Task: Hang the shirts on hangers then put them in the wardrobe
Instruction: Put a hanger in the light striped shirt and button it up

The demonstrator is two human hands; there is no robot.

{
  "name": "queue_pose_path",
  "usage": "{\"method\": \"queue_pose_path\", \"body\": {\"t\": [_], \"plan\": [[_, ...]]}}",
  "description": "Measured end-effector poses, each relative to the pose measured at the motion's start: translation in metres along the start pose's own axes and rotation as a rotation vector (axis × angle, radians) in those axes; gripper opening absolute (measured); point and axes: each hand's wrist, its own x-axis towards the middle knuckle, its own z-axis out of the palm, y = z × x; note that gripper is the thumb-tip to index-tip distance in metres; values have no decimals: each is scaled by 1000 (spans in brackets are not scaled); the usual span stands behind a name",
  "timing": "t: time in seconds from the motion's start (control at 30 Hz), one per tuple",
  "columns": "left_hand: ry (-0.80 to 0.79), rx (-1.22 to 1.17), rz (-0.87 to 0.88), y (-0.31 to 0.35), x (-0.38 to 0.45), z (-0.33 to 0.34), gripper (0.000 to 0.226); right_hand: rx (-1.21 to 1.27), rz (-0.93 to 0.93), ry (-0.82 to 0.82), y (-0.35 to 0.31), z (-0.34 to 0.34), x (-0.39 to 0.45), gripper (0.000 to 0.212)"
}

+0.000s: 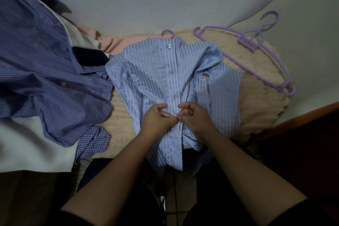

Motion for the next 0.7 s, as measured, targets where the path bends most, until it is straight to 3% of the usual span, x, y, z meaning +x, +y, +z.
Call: {"method": "queue_pose_path", "body": {"t": [0.13,0.7], "plan": [[-87,-67,-230,7,12,-4,58,15,4,-12,2,0,0,42],[-43,-316,-178,-16,8,-3,28,-297,-61,-135,-3,-3,1,33]]}}
